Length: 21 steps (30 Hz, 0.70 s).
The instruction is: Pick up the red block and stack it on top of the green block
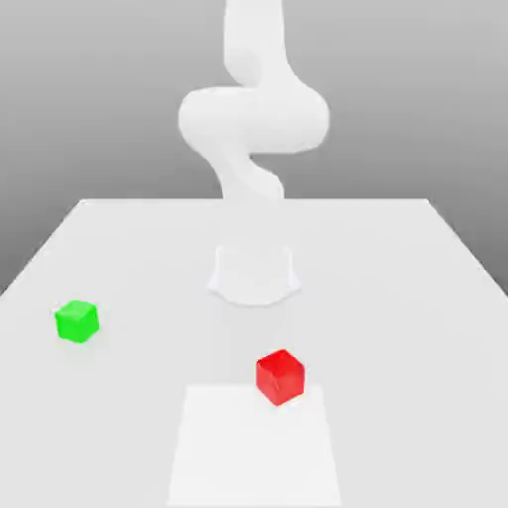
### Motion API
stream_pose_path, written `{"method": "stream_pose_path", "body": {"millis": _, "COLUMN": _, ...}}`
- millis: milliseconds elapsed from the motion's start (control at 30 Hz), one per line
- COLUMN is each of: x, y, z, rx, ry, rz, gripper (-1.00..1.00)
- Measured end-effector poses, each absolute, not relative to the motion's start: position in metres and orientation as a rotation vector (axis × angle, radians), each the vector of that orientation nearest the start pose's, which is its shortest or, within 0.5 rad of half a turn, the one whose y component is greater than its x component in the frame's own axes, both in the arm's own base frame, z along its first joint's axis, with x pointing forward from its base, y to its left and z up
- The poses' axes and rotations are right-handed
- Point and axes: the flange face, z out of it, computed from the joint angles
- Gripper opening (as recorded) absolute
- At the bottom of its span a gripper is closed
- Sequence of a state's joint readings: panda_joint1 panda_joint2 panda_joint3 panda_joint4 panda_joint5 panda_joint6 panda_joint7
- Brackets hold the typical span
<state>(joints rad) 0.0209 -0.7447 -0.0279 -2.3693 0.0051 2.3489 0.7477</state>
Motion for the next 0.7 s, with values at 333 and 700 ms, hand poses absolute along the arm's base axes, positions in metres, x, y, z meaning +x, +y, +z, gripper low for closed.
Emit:
{"method": "stream_pose_path", "body": {"millis": 333, "x": 0.404, "y": 0.011, "z": 0.411, "rx": -2.874, "ry": 0.716, "rz": -0.486, "gripper": 0.0}}
{"method": "stream_pose_path", "body": {"millis": 700, "x": 0.319, "y": 0.04, "z": 0.202, "rx": -3.107, "ry": 0.278, "rz": 0.01, "gripper": 0.0}}
